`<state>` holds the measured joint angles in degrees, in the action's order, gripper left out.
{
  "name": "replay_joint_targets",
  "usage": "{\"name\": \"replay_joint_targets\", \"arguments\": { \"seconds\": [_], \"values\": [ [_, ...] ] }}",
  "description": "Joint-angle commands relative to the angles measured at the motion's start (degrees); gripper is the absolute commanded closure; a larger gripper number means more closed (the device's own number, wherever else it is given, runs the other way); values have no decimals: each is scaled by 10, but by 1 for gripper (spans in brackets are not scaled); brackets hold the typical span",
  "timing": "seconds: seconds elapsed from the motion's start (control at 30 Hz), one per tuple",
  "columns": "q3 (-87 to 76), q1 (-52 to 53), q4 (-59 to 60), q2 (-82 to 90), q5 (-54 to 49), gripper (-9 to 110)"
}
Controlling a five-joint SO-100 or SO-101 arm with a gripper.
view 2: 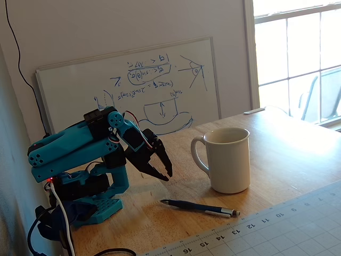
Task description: Grasp a pen and put it in a mug.
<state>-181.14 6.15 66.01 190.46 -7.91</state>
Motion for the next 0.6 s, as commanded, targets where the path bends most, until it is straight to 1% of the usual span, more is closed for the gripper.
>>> {"name": "replay_joint_targets", "arguments": {
  "seconds": [0.0,0.27,0.57],
  "values": [
    [49,7,-4,13,2,99],
    [117,89,3,-29,3,99],
    [216,245,3,-98,3,99]
  ]
}}
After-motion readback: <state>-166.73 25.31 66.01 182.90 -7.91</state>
